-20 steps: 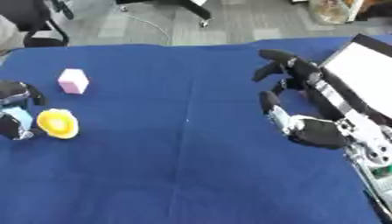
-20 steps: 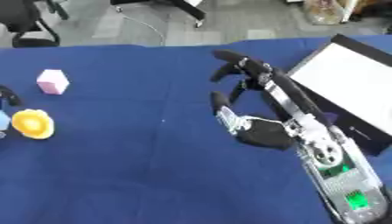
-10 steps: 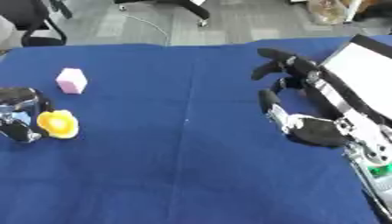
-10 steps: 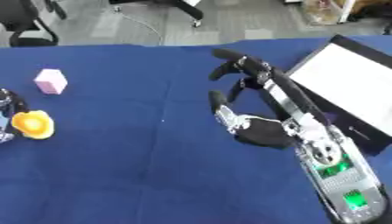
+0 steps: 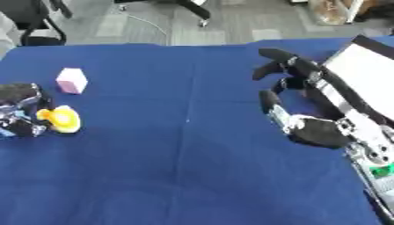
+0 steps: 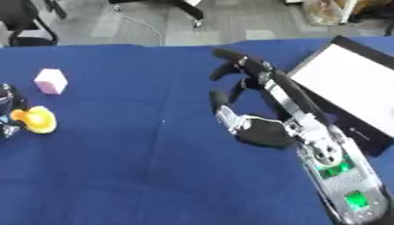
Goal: Pick up the objects with one hand, pass them to the other hand, and then place them into the box on the other side of the table.
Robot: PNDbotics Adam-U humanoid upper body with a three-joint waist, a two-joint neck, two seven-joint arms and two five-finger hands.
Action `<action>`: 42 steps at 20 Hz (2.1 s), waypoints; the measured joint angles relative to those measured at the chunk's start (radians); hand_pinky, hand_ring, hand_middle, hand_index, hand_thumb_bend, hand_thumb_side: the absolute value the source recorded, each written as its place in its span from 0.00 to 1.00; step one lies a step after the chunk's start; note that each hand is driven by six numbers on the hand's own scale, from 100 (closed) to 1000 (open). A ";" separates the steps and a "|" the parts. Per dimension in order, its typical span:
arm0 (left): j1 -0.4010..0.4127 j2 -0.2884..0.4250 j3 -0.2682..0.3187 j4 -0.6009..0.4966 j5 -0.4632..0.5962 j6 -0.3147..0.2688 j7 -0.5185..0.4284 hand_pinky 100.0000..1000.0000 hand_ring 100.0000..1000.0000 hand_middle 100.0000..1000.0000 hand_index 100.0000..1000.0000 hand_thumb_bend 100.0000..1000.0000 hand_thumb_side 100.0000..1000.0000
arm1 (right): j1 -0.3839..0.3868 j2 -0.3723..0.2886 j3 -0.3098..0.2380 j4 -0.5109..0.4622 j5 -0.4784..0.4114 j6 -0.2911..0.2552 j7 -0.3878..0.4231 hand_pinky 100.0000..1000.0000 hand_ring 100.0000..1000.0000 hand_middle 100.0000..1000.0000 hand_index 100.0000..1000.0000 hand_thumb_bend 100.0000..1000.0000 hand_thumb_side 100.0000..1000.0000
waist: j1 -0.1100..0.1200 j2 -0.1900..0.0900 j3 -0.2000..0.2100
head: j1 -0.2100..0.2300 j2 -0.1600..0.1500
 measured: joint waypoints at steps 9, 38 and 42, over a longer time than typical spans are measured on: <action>0.031 -0.050 0.043 -0.204 0.144 0.006 0.143 0.55 0.28 0.28 0.24 0.03 0.00 | -0.013 -0.001 -0.001 0.000 0.012 -0.002 -0.009 0.46 0.79 0.64 0.93 0.00 0.43 | -0.008 0.000 0.015 | -0.005 0.000; -0.163 -0.499 -0.163 -0.479 0.611 -0.059 0.038 0.52 0.28 0.28 0.23 0.00 0.00 | -0.194 0.000 0.026 0.000 -0.010 0.314 -0.086 0.48 0.90 0.75 0.95 0.10 0.57 | -0.033 0.000 0.036 | -0.040 0.000; -0.174 -0.511 -0.176 -0.479 0.590 -0.067 0.034 0.52 0.28 0.28 0.23 0.00 0.00 | -0.194 0.002 0.035 0.002 -0.012 0.336 -0.080 0.47 0.90 0.75 0.95 0.10 0.62 | -0.036 0.000 0.038 | -0.043 0.000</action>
